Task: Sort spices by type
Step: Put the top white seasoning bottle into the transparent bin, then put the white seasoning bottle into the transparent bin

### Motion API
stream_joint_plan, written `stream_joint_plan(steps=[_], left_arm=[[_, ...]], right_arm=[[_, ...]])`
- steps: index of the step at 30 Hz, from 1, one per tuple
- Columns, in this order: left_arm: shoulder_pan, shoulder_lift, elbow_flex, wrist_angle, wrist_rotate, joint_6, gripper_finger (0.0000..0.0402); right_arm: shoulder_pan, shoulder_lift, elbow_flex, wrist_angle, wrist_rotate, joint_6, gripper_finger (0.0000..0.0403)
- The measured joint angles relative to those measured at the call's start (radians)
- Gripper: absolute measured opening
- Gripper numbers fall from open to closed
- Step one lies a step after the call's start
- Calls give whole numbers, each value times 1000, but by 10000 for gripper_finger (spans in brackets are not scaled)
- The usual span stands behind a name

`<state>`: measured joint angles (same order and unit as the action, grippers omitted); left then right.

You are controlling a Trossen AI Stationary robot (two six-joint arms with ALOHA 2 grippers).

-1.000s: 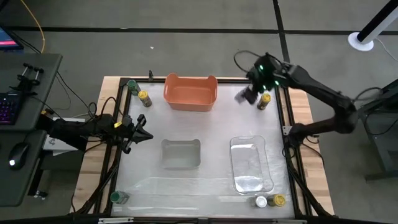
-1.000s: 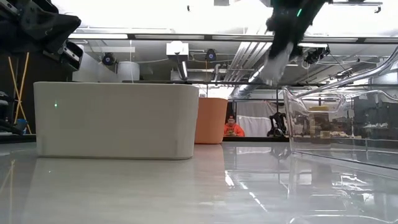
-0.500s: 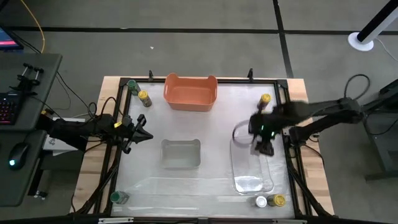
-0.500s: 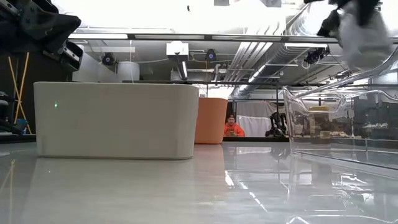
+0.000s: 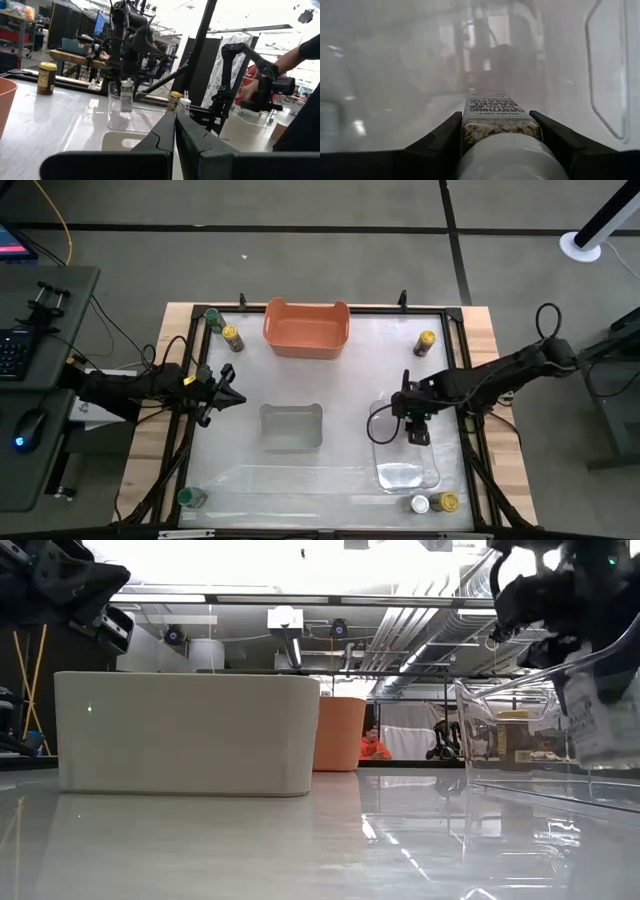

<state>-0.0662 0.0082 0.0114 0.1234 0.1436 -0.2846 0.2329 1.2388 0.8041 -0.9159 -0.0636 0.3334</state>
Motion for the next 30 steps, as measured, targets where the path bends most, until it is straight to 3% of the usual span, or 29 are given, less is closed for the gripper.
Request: stream_joint_plan(steps=[6, 12, 16, 25, 30], left_arm=[[0, 0, 0, 0, 0, 0, 3], [0, 0, 0, 0, 0, 0, 3], [0, 0, 0, 0, 0, 0, 3], [0, 0, 0, 0, 0, 0, 3], [0, 0, 0, 0, 0, 0, 3]], right_arm=[[-1, 0, -17, -1, 27, -89, 197], [-1, 0, -17, -2, 26, -99, 277], [-1, 0, 1, -17, 26, -99, 294], [-3, 0, 217, -158, 29, -91, 297], [5, -1, 356, -161, -41, 89, 298]])
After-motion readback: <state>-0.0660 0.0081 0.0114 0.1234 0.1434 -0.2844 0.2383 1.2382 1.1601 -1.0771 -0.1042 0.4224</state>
